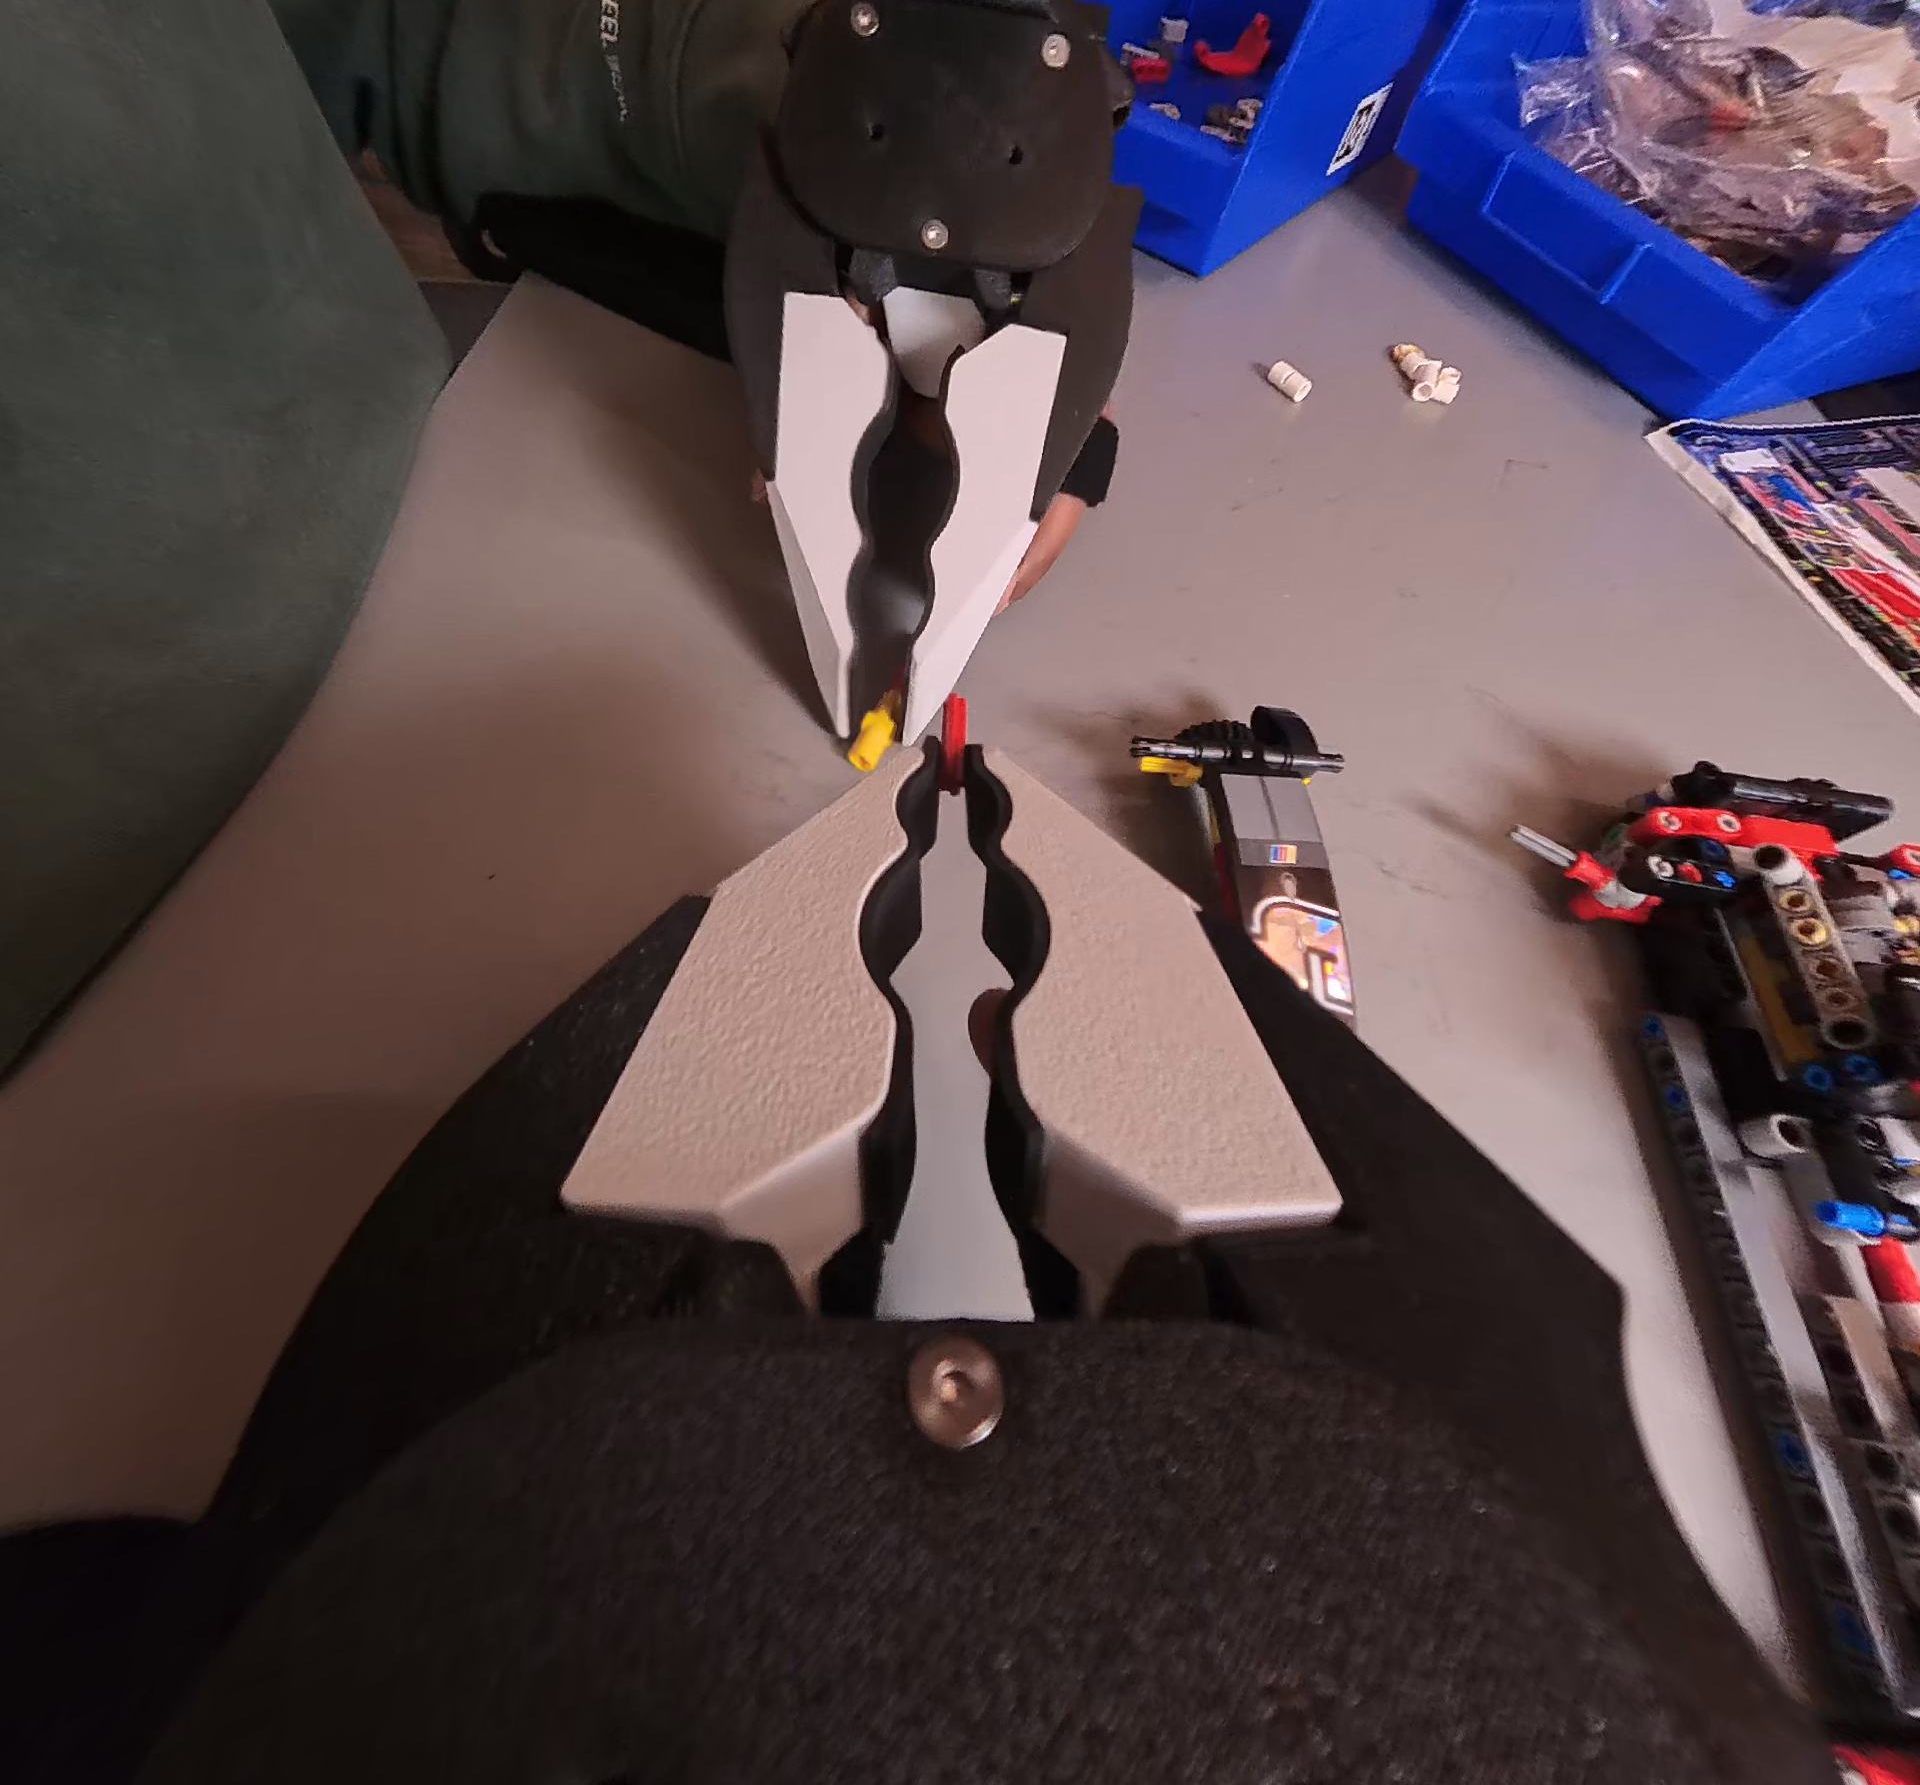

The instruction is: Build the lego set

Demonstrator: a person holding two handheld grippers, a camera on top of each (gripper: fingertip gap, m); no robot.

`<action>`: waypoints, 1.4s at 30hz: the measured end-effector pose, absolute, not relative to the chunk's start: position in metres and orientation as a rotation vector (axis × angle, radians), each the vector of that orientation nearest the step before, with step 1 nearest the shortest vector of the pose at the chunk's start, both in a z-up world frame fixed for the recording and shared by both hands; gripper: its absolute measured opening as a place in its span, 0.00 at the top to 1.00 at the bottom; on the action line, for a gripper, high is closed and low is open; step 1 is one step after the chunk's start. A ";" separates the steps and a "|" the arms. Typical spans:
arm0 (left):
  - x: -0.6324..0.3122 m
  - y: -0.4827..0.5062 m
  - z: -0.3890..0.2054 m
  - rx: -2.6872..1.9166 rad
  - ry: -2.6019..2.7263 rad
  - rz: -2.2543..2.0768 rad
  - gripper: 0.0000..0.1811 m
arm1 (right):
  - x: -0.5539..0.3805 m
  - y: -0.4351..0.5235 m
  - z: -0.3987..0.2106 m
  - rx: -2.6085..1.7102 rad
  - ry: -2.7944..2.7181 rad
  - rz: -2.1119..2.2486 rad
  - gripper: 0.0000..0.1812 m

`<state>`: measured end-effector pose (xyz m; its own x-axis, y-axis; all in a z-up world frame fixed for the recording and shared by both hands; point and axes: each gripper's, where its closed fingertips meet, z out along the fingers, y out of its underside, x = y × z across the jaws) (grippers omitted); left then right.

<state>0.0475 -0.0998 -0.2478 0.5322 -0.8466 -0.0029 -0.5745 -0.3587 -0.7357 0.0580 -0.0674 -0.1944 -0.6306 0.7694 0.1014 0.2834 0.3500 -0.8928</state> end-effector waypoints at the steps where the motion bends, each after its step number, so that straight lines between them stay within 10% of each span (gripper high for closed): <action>1: 0.048 -0.099 -0.248 -2.072 1.146 -0.500 0.96 | 0.059 -0.069 -0.196 -0.911 -2.113 1.236 0.99; 42: 0.039 -0.084 -0.189 -1.798 0.867 -0.457 0.98 | 0.048 -0.077 -0.185 -1.180 -2.015 1.319 0.99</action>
<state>0.0393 -0.0835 -0.1895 0.6658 -0.7407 -0.0901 -0.3442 -0.1978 -0.9178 0.0481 -0.0770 -0.1848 -0.5289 0.8452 -0.0770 0.4088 0.1742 -0.8959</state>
